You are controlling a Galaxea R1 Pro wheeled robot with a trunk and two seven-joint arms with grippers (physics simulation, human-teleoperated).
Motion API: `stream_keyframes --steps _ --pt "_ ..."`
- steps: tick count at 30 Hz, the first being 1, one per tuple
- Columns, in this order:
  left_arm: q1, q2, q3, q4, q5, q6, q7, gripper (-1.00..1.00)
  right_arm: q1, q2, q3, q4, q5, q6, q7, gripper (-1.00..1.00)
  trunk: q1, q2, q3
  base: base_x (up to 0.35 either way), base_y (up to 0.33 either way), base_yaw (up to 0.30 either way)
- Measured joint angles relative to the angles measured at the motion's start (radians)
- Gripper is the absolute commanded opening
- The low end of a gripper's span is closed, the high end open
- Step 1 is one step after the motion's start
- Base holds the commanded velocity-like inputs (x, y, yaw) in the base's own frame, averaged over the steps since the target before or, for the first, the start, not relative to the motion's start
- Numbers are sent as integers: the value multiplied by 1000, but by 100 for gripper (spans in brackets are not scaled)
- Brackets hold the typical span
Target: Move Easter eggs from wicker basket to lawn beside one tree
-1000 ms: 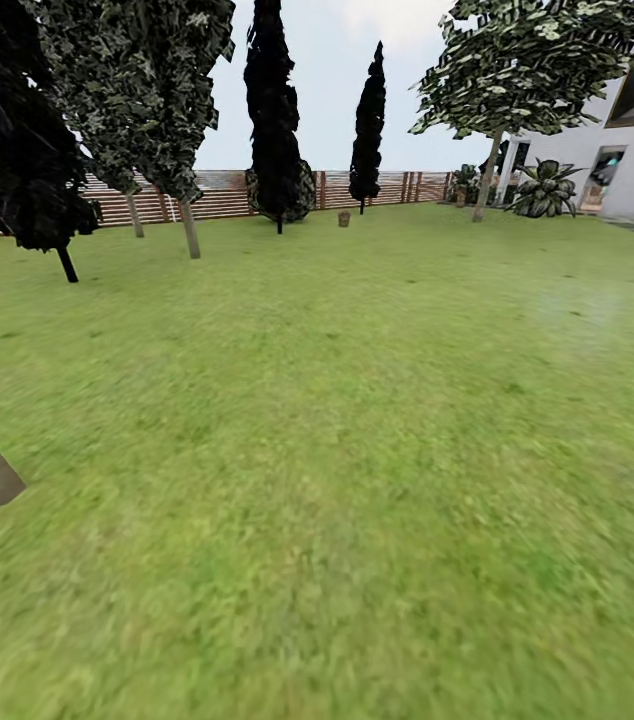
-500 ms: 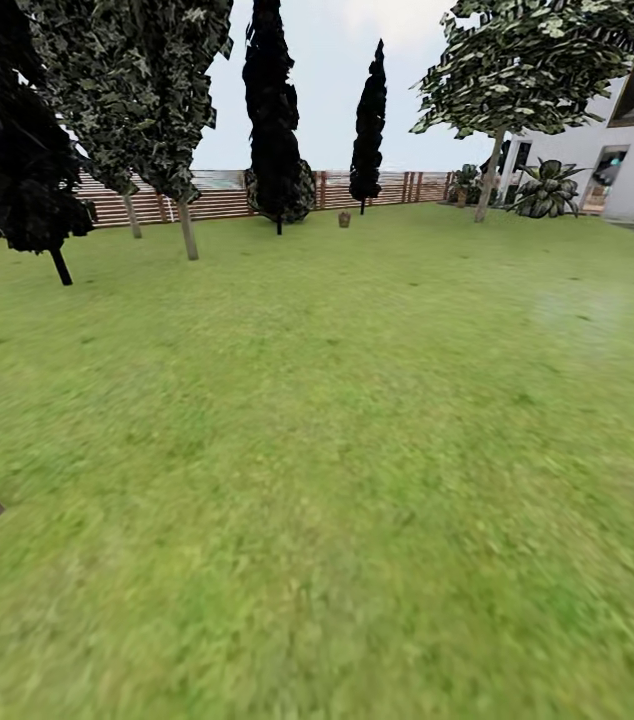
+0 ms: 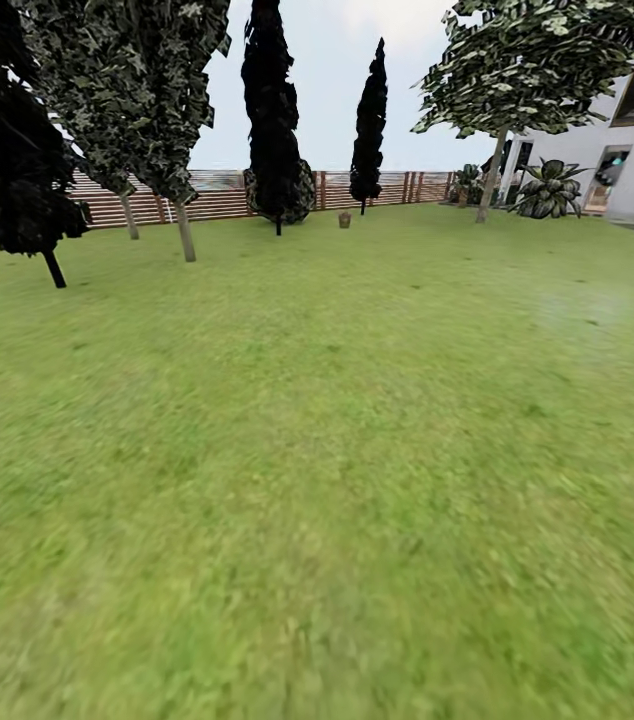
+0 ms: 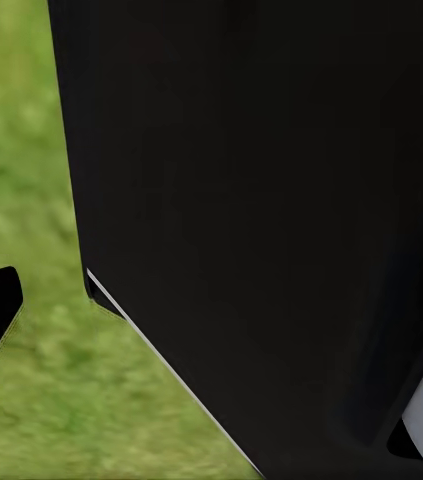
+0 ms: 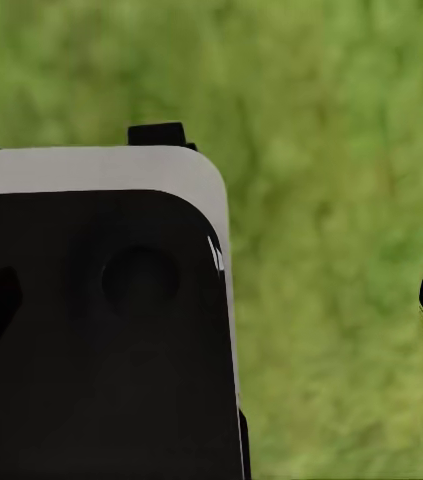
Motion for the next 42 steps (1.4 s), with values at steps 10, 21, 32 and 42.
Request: stream_keyframes --steps 10,21,32,42 --pt "0 0 0 0 0 0 0 100 0 0 0 0 0 0 0 100 0 0 0 341 0 0" --pt "0 0 0 0 0 0 0 100 0 0 0 0 0 0 0 100 0 0 0 341 0 0" --pt "0 0 0 0 0 0 0 100 0 0 0 0 0 0 0 100 0 0 0 341 0 0" --pt "0 0 0 0 0 0 0 100 0 0 0 0 0 0 0 100 0 0 0 341 0 0"
